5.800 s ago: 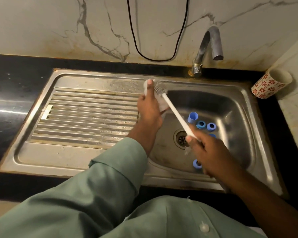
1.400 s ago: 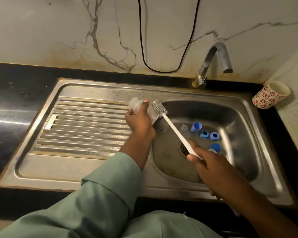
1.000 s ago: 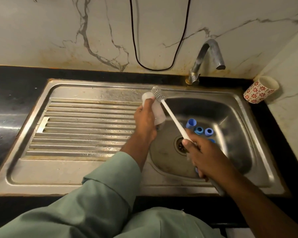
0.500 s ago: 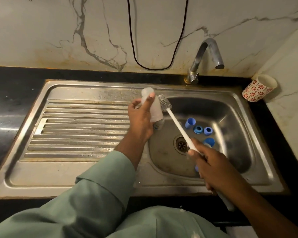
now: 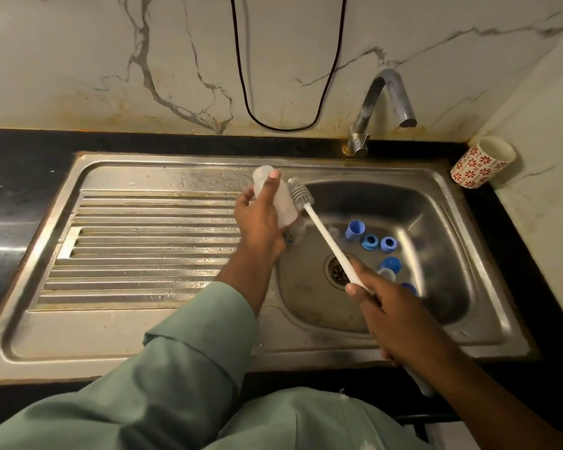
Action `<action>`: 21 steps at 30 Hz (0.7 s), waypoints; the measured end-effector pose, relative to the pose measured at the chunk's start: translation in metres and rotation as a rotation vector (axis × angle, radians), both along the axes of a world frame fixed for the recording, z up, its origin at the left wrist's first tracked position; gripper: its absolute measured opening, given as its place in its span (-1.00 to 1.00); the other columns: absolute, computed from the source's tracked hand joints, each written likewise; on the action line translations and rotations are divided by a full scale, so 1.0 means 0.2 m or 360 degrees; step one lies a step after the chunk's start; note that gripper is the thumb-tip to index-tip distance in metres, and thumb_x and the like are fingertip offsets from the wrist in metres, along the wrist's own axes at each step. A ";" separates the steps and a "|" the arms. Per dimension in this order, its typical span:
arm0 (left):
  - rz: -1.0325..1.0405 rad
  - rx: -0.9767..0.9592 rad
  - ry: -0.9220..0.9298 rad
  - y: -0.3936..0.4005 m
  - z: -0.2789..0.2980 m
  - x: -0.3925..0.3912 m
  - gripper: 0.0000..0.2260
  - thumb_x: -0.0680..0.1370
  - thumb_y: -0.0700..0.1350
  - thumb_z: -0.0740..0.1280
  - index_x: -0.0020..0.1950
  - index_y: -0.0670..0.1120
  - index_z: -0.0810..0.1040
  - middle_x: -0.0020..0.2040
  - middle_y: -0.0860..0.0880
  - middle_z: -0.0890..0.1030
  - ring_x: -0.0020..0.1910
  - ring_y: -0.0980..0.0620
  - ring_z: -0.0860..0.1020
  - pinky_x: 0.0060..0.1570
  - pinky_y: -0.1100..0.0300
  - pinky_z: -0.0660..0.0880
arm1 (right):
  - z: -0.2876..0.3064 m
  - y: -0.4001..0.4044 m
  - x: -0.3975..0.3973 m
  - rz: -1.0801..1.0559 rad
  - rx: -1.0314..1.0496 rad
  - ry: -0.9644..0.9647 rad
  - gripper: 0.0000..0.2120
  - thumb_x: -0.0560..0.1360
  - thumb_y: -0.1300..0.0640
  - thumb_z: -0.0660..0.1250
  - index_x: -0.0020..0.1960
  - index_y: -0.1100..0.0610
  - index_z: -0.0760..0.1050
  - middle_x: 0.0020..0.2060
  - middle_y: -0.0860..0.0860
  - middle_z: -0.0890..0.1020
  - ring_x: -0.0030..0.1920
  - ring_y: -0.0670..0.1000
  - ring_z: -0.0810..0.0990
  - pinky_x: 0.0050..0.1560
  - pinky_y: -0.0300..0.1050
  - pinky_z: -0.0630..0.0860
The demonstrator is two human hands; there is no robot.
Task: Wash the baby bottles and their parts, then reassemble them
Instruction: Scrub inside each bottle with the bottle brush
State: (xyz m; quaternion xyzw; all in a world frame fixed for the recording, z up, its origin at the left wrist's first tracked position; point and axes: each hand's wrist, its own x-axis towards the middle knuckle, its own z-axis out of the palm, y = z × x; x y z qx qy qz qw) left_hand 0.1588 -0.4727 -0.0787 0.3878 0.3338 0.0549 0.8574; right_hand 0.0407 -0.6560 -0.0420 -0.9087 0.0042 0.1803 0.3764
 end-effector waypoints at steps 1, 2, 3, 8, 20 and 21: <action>0.0011 -0.0014 -0.0008 0.01 0.00 0.01 -0.60 0.49 -0.01 0.52 0.24 -0.07 0.48 0.13 -0.14 0.60 0.10 -0.16 0.62 0.03 -0.23 0.63 | 0.02 0.00 -0.02 0.0014 0.0013 0.0026 -0.55 0.59 -0.11 0.16 0.46 -0.24 0.22 -0.50 -0.18 0.51 -0.54 -0.28 0.47 -0.54 -0.43 0.33; -0.0039 0.0039 -0.0009 0.00 -0.01 0.00 -0.67 0.52 -0.01 0.50 0.19 -0.08 0.50 0.12 -0.13 0.61 0.10 -0.16 0.62 0.05 -0.25 0.62 | 0.03 0.01 -0.02 0.0001 0.0026 0.0036 -0.55 0.59 -0.10 0.16 0.46 -0.23 0.22 -0.49 -0.12 0.51 -0.55 -0.26 0.47 -0.55 -0.42 0.33; -0.0129 0.0110 0.0004 -0.03 -0.02 -0.01 -0.70 0.54 0.00 0.46 0.18 -0.09 0.52 0.13 -0.13 0.60 0.12 -0.17 0.61 0.06 -0.25 0.62 | 0.02 0.02 0.01 -0.0042 0.0043 0.0025 -0.56 0.60 -0.08 0.16 0.47 -0.20 0.23 -0.47 -0.07 0.49 -0.57 -0.26 0.46 -0.56 -0.40 0.33; -0.0157 -0.0147 0.0100 -0.04 0.01 0.00 -0.59 0.63 0.10 0.29 0.39 -0.10 0.41 0.12 -0.17 0.57 0.04 -0.15 0.61 -0.08 -0.03 0.62 | 0.01 0.04 0.05 -0.0033 -0.0052 -0.0025 -0.57 0.61 -0.09 0.15 0.47 -0.19 0.23 -0.48 -0.08 0.50 -0.56 -0.29 0.46 -0.57 -0.41 0.32; -0.0386 0.0048 0.0079 0.11 0.04 0.10 -0.44 0.50 0.07 0.49 0.40 -0.11 0.42 0.28 -0.22 0.55 0.18 -0.22 0.58 -0.13 -0.11 0.66 | 0.05 0.04 0.05 0.0029 0.0027 -0.0030 -0.56 0.60 -0.05 0.16 0.47 -0.15 0.25 -0.52 -0.23 0.52 -0.52 -0.32 0.48 -0.55 -0.45 0.32; -0.0454 0.0055 0.0120 0.08 0.05 0.09 -0.44 0.51 0.09 0.47 0.42 -0.08 0.41 0.28 -0.20 0.53 0.17 -0.20 0.57 -0.21 -0.04 0.64 | 0.04 0.05 0.09 -0.0028 0.0045 -0.0047 -0.56 0.61 -0.02 0.17 0.47 -0.12 0.26 -0.54 -0.13 0.51 -0.53 -0.32 0.47 -0.56 -0.45 0.32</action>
